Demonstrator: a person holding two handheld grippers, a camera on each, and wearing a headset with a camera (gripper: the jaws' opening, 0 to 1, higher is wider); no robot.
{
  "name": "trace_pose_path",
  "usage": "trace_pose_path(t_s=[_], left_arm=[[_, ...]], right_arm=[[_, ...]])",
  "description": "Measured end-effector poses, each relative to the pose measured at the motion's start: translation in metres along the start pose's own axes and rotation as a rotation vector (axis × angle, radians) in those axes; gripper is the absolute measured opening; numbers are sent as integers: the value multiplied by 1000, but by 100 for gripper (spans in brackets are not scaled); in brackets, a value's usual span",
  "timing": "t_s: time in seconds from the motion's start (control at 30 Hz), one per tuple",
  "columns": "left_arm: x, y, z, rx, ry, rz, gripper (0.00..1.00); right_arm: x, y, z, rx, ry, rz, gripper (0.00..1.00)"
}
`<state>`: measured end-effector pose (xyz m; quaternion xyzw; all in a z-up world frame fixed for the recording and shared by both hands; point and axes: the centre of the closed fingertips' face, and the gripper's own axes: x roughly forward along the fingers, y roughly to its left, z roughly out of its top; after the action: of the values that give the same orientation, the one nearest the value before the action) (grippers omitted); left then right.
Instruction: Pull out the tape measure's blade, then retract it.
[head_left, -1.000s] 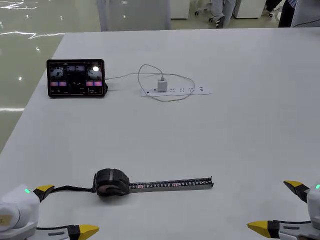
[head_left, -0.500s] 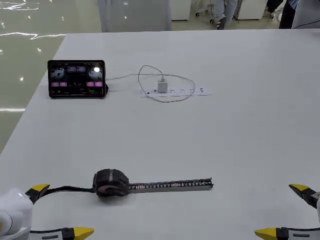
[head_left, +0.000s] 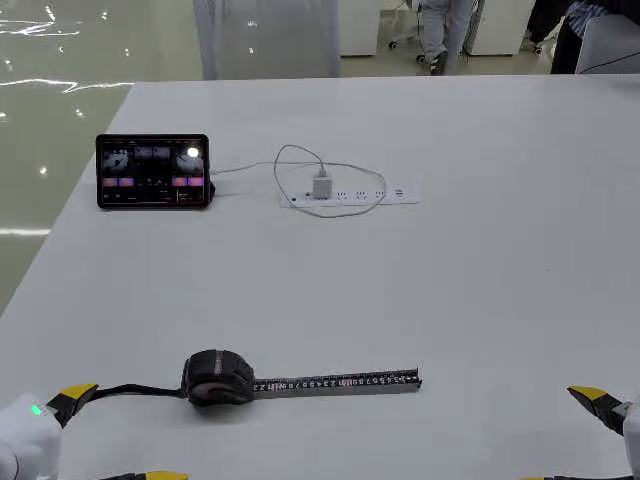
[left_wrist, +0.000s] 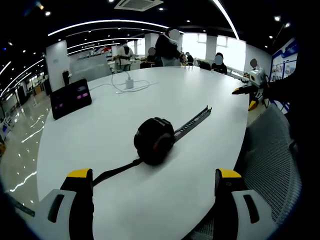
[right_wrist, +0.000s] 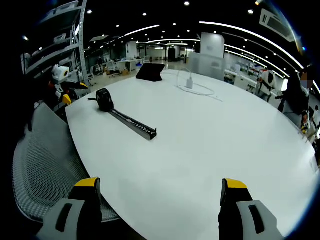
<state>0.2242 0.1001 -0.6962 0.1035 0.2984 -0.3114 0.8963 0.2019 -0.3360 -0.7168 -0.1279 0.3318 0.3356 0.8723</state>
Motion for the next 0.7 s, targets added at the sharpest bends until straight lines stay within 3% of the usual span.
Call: trace_pose_path(t_s=[0.3, 0.47, 0.7], left_arm=[[1, 2, -2, -9, -6, -4, 99], [0, 6, 3, -17, -16, 9, 99], [0, 0, 4, -12, -7, -4, 99]], right_arm=[[-2, 3, -5, 6, -3, -6, 99], [-5, 1, -6, 16, -6, -16, 99], [-6, 2, -3, -1, 1, -8, 99]])
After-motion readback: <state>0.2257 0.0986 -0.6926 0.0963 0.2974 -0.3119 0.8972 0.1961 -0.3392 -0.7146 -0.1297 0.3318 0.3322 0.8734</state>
